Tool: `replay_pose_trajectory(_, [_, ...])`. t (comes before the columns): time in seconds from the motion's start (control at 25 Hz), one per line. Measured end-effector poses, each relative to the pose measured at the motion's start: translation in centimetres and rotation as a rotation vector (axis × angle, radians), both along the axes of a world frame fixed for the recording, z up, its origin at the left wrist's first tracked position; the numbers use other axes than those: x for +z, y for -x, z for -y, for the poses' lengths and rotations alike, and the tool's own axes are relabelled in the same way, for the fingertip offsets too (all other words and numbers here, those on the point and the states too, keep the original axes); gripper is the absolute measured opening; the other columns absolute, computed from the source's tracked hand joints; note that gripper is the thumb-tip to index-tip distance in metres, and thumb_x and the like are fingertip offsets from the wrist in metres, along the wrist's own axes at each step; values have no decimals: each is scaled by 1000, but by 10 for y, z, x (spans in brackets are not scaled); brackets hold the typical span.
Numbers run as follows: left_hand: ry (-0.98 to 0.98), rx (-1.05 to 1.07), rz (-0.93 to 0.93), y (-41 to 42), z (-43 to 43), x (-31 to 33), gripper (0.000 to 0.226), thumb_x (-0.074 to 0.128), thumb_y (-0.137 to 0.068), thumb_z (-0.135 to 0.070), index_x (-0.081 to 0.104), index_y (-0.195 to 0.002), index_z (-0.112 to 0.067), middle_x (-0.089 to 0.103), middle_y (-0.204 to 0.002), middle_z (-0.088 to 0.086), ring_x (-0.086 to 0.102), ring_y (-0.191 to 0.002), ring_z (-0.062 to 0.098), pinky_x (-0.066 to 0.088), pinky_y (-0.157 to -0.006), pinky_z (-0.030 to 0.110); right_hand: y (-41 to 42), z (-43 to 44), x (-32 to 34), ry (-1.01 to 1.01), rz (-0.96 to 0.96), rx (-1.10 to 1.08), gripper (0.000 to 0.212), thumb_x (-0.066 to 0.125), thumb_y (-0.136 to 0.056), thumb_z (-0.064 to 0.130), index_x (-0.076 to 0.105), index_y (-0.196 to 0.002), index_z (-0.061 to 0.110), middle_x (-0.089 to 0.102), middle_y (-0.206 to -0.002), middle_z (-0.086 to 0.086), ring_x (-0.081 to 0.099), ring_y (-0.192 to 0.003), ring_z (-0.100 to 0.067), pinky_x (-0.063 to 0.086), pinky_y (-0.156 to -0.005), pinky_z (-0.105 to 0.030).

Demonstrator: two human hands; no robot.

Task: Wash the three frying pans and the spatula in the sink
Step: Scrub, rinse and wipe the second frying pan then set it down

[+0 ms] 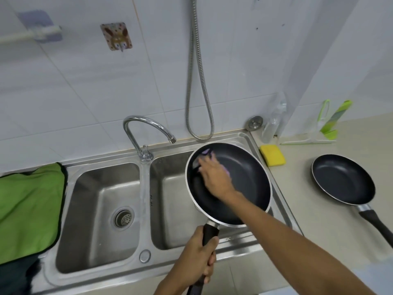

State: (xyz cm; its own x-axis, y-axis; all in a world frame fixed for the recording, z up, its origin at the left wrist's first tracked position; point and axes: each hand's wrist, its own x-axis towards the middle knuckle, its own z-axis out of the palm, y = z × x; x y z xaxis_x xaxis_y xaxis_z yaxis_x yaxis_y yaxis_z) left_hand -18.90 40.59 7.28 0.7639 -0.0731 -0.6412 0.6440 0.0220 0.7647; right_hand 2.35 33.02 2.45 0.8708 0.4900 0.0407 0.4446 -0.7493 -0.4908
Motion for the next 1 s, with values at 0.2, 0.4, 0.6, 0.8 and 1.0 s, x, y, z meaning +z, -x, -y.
replay_pose_trajectory(0.2, [2, 107, -22, -3, 8, -9, 15, 51, -107, -28, 50, -116, -16, 45, -59, 1, 33, -41, 15, 36, -42, 25, 60, -1, 0, -54, -130, 435, 45, 42, -107, 24, 44, -151, 13, 43, -158, -3, 40, -145, -22, 30, -120, -32])
replay_pose_trajectory(0.4, [50, 84, 15, -3, 2, 5, 25, 53, -107, -28, 47, -118, -7, 45, -60, -1, 31, -40, 12, 33, -37, 22, -50, 6, -12, 324, 36, 139, 51, 40, -103, 28, 44, -147, 3, 36, -156, -20, 32, -141, -49, 30, -118, -52])
replay_pose_trajectory(0.6, [160, 143, 10, -8, -13, -1, 22, 52, -108, -29, 44, -112, -9, 45, -60, 0, 34, -39, 11, 35, -35, 21, -39, 110, -16, 361, -51, 174, 59, 21, -104, 38, 36, -154, 12, 37, -159, -16, 38, -145, -38, 26, -123, -43])
replay_pose_trajectory(0.8, [-40, 16, 26, 4, -14, -14, 16, 48, -109, -34, 47, -120, -22, 51, -61, -3, 38, -42, 12, 37, -40, 25, 99, 52, 25, -126, -487, 101, 40, 40, -108, 31, 46, -147, 38, 74, -106, -12, 71, -92, -25, 56, -86, -33])
replay_pose_trajectory(1.0, [-10, 51, 49, 9, -15, -12, 25, 53, -107, -37, 50, -118, -15, 49, -62, -3, 37, -44, 12, 39, -42, 27, 44, -40, 32, -182, -448, 32, 46, 40, -107, 23, 39, -153, 26, 58, -142, -14, 56, -125, -37, 42, -100, -35])
